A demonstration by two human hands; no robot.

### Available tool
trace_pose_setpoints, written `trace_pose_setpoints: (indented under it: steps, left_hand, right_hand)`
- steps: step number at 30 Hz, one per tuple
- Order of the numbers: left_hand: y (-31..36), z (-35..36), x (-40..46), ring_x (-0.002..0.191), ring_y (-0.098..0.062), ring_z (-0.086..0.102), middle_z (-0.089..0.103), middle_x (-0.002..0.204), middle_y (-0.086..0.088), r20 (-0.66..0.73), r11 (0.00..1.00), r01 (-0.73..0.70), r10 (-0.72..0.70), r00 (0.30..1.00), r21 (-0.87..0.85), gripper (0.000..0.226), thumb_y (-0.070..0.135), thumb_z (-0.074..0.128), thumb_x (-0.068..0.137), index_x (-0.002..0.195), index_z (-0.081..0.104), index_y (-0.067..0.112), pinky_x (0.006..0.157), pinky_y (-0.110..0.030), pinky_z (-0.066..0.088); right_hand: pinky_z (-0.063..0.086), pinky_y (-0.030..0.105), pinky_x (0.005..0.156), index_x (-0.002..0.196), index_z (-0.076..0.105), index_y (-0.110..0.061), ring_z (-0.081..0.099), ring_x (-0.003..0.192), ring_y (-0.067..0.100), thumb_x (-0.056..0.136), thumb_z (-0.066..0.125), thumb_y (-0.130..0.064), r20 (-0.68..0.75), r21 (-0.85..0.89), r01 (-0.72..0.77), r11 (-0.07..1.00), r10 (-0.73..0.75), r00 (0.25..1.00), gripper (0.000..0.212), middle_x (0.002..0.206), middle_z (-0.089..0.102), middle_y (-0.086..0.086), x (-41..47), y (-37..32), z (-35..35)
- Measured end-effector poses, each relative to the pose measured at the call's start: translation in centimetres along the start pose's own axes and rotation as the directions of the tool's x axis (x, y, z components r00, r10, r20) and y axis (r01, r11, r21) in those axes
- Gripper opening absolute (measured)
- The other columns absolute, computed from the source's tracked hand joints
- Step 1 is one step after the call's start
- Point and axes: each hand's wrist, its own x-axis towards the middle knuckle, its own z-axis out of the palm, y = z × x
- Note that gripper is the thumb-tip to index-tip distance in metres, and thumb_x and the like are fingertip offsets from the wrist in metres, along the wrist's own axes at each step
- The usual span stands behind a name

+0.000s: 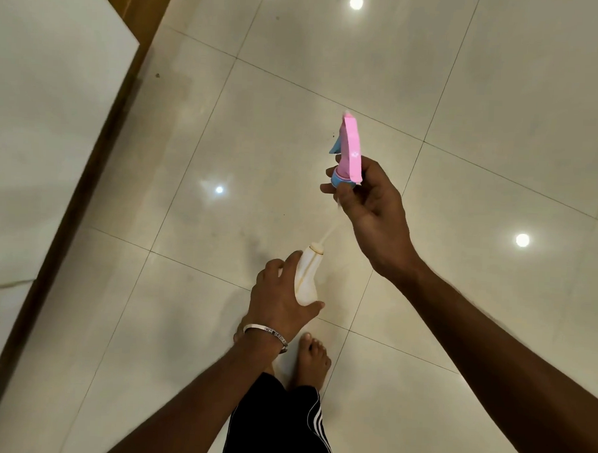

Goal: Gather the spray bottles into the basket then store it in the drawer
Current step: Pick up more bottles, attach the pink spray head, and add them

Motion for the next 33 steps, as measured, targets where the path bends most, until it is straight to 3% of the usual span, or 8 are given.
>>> trace_pose_setpoints:
  steps: [3,6,13,19,33]
  left_hand:
    - [0.2,0.0,0.0,0.114,-0.021,0.049,0.046,0.131,-0.002,-0.019,0.999,-0.018,0.017,1.000,-0.046,0.100,0.060,0.079,0.057,0.140,0.033,0.028,0.094,-0.036,0.049]
    - [0.2,0.0,-0.1,0.110,-0.019,0.048,0.048,0.126,-0.001,-0.068,0.995,-0.006,-0.001,0.998,-0.103,0.096,0.056,0.083,0.054,0.134,0.040,0.024,0.091,-0.031,0.044]
    - [-1.2,-0.4,-0.6,0.109,-0.019,0.049,0.047,0.125,0.001,-0.042,0.997,0.001,-0.004,0.999,-0.076,0.095,0.057,0.081,0.054,0.134,0.036,0.031,0.089,-0.034,0.048]
    - [-2.1,-0.7,-0.7,0.110,-0.023,0.050,0.048,0.125,-0.001,-0.044,0.995,0.064,-0.068,0.997,-0.077,0.095,0.055,0.081,0.053,0.134,0.037,0.031,0.090,-0.037,0.047]
    - [-0.1,-1.1,0.5,0.113,-0.017,0.048,0.048,0.128,0.003,-0.044,0.991,-0.020,0.014,0.999,-0.131,0.096,0.059,0.081,0.056,0.136,0.036,0.031,0.092,-0.031,0.046]
  right_hand:
    - [0.055,0.038,0.092,0.131,0.051,-0.011,0.072,0.102,0.019,0.102,0.051,-0.010,-0.008,0.041,-0.065,0.997,0.065,0.998,0.029,0.122,0.064,0.007,0.2,0.2,0.1]
    - [0.056,0.038,0.092,0.133,0.051,-0.008,0.072,0.102,0.020,0.102,0.051,-0.008,-0.051,0.093,-0.107,0.990,0.112,0.992,0.031,0.123,0.063,0.009,0.5,0.4,-0.1]
    - [0.053,0.035,0.092,0.133,0.050,0.000,0.069,0.105,0.025,0.101,0.052,-0.008,-0.068,-0.026,-0.007,1.000,0.005,0.998,0.032,0.125,0.061,0.014,0.6,0.5,-0.1]
    - [0.053,0.033,0.091,0.131,0.050,-0.001,0.069,0.104,0.026,0.101,0.051,-0.007,-0.071,-0.060,0.024,0.998,-0.028,0.997,0.030,0.122,0.060,0.012,1.1,0.0,-0.5]
    - [0.056,0.040,0.094,0.137,0.048,-0.007,0.072,0.104,0.020,0.103,0.050,-0.013,0.024,0.019,-0.128,0.992,0.127,0.992,0.034,0.126,0.064,0.008,0.0,1.8,0.7]
